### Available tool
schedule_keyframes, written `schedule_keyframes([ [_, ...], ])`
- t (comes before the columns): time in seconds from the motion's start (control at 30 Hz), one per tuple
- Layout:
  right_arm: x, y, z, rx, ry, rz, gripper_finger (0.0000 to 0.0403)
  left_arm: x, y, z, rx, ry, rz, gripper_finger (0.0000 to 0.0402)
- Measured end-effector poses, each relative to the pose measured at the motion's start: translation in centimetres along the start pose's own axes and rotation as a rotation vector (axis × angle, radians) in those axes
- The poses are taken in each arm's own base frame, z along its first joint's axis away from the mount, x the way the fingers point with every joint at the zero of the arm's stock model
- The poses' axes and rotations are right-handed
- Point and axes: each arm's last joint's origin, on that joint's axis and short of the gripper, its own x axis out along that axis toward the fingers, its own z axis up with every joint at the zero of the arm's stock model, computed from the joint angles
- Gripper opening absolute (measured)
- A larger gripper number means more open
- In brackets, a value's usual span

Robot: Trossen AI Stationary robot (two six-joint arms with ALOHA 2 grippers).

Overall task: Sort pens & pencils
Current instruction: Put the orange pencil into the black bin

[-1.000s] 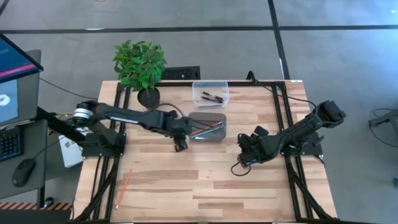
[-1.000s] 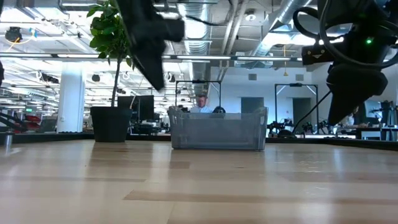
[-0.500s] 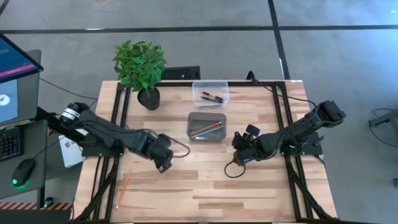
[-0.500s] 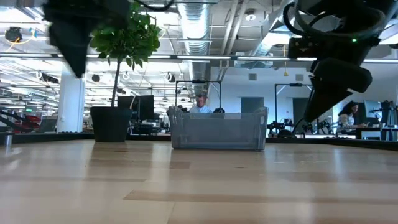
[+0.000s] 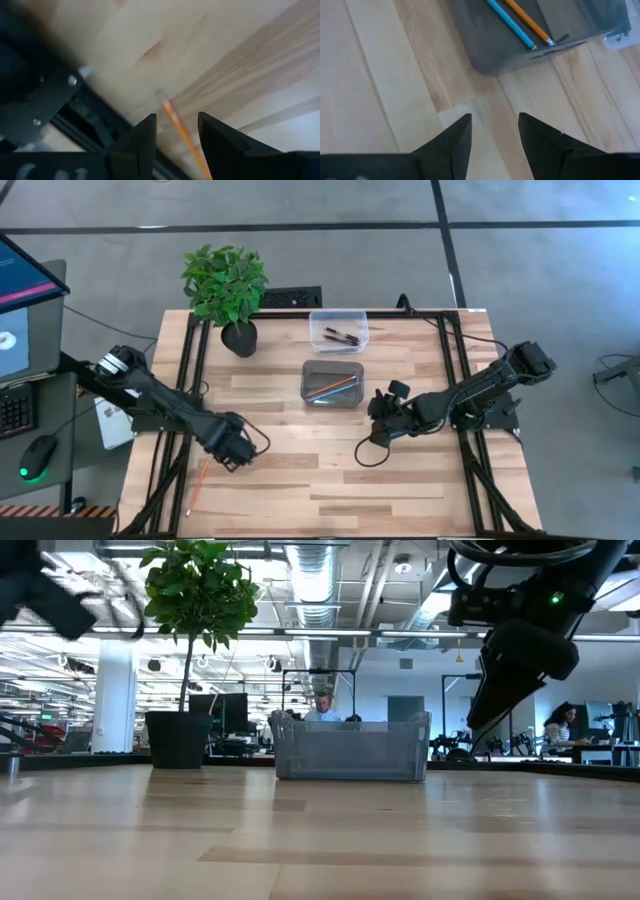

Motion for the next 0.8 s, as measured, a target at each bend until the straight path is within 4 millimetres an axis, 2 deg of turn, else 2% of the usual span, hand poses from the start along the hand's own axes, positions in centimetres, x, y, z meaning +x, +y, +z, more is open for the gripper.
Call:
schedule_keyframes([
  [0.17,0.0,0.1,0.2,0.013,-0.018,0.012,0.0186,2.3,0.9,-0.2,0.091,0.114,0.038,0.0135],
  [0.4,0.0,0.1,0.2,0.015,-0.021,0.014,0.0186,3.5,1.0,0.0,0.335,0.114,0.002,0.0119],
  [0.47,0.0,0.1,0.2,0.015,-0.021,0.014,0.0186,3.5,1.0,0.0,0.268,0.101,0.01,0.0115],
  [0.63,0.0,0.1,0.3,0.014,-0.022,0.015,0.0186,3.5,0.8,0.5,-0.123,0.105,0.001,0.0112],
  [0.8,0.0,0.1,0.3,0.009,-0.022,0.014,0.0186,3.5,0.0,0.2,-0.18,0.111,-0.065,0.0112],
])
